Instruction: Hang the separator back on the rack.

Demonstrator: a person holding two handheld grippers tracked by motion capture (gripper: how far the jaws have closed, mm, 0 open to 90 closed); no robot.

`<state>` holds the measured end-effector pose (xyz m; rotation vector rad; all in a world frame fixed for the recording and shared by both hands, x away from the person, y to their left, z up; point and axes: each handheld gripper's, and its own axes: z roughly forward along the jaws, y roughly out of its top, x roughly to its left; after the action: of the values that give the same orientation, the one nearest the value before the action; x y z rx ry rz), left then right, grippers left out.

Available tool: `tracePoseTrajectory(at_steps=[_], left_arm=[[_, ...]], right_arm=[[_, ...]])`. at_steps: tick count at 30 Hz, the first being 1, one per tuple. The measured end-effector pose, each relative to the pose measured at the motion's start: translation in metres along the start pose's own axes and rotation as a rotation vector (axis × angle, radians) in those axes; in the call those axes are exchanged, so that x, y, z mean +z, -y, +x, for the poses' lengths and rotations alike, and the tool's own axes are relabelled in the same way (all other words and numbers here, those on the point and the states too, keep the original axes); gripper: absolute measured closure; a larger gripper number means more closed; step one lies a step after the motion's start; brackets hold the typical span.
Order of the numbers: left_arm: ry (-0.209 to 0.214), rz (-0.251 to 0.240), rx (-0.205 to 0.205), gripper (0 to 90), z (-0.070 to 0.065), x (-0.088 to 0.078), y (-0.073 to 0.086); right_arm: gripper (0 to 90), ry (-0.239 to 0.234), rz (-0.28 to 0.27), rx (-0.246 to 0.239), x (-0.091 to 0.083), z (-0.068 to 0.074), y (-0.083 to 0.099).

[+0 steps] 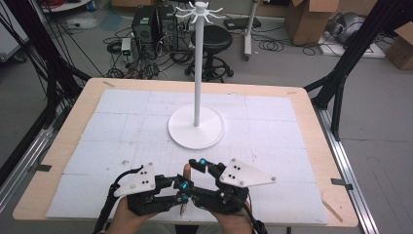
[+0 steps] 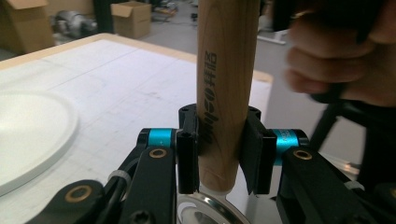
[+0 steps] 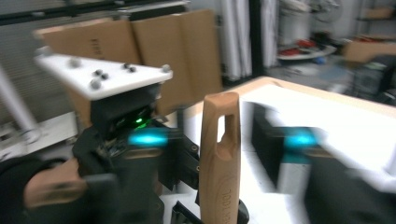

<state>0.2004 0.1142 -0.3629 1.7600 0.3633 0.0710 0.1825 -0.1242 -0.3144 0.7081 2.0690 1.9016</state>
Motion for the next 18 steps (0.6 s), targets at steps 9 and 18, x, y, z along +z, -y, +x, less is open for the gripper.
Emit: tracePoseTrajectory(at_steps=[9, 18], left_arm=[[0.227, -0.012, 0.032, 70.1, -0.002, -0.001, -0.007], [0.316, 0.029, 0.047, 70.0, -0.007, 0.006, -0.005]], right_arm=[[32.4, -0.406, -0.019, 0.031, -0.015, -0.038, 0.004], [49.0, -0.577, -0.005, 0.028, -0.011, -0.037, 0.009]])
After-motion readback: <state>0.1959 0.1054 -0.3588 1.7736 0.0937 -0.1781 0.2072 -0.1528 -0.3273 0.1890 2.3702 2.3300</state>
